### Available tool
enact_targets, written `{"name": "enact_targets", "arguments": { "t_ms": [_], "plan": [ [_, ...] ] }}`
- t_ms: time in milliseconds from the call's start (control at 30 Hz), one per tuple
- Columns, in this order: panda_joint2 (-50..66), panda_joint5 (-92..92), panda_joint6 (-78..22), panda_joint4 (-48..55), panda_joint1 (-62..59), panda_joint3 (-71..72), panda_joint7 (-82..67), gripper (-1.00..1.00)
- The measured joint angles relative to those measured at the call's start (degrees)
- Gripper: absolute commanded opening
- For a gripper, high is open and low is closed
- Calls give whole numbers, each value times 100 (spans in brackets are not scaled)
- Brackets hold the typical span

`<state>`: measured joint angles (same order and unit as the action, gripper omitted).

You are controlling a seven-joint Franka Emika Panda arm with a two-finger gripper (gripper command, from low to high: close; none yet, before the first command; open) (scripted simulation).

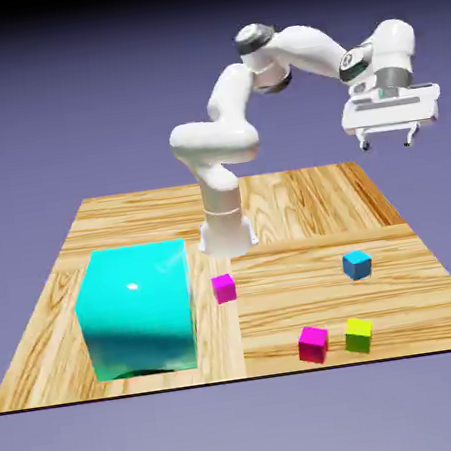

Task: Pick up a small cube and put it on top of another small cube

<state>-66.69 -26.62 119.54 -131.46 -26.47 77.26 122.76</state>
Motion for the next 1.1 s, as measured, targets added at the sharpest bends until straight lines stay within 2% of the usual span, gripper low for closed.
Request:
{"name": "enact_targets", "arguments": {
  "t_ms": [500,600,633,700,800,1100],
  "plan": [
    [-1353,-1058,-2165,1174,-1080,3071,3192,0],
    [-1534,-1411,-1674,878,-1140,3486,3130,0],
    [-1603,-1545,-1487,765,-1163,3644,3106,-100],
    [-1603,-1543,-1484,764,-1163,3644,3106,-100],
    [-1339,-1030,-2100,1157,-1099,3074,3174,-100],
    [-801,-111,143,495,-1825,3151,2465,-100]
  ]
}}
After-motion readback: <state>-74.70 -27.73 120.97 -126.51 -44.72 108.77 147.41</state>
